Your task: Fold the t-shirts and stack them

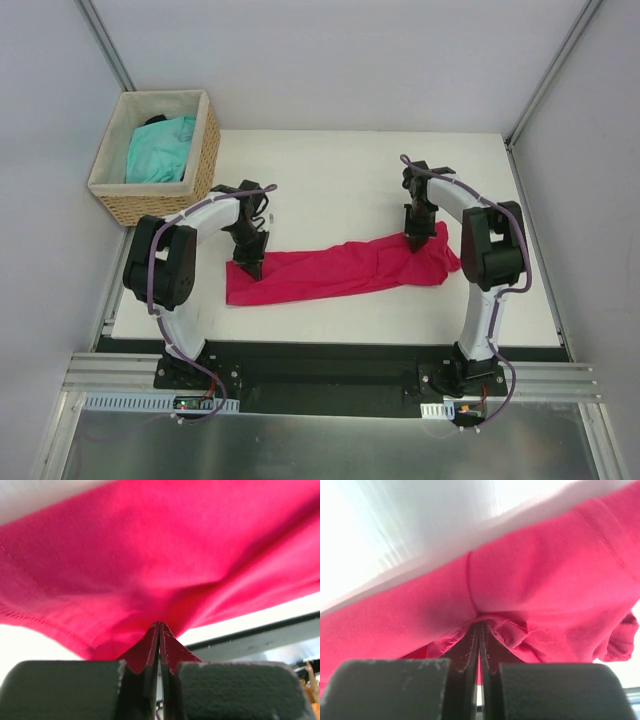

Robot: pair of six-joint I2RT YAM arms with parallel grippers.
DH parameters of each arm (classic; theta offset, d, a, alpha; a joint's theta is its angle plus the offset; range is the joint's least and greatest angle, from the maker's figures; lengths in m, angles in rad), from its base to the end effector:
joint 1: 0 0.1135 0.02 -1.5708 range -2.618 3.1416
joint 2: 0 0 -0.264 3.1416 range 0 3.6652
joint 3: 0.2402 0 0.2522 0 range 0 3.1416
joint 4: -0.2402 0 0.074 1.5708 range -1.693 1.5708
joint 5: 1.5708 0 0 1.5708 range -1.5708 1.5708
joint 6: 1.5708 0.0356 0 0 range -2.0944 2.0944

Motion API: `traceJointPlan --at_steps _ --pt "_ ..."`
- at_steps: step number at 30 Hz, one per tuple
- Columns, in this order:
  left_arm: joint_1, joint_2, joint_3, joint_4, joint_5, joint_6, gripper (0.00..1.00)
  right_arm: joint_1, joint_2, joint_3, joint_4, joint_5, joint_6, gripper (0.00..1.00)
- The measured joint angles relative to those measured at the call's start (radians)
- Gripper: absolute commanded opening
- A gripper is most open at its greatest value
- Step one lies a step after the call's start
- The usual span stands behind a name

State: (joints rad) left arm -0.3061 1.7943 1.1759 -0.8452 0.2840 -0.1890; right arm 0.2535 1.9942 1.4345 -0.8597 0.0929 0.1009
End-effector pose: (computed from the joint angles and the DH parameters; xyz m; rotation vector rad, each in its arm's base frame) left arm 0.3064 -0.1073 0.1703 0.2034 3.0661 -0.4663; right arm 0.3730 0.0932 0.1668 -0.2163 2.9669 -0.0964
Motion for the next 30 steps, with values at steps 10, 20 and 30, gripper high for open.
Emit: traceJointPlan --at_steps 10,20,30 --pt "0.007 0.000 0.092 -0.152 0.106 0.066 0.00 -0.036 0.164 0.274 -0.043 -0.031 -0.028 0.01" --pt "0.007 -0.002 0.068 -0.172 0.179 0.077 0.00 -0.037 0.374 0.658 -0.073 -0.143 -0.066 0.01" --pt "0.007 -0.002 0.052 -0.172 0.185 0.076 0.00 -0.008 0.483 0.792 -0.044 -0.306 -0.106 0.01"
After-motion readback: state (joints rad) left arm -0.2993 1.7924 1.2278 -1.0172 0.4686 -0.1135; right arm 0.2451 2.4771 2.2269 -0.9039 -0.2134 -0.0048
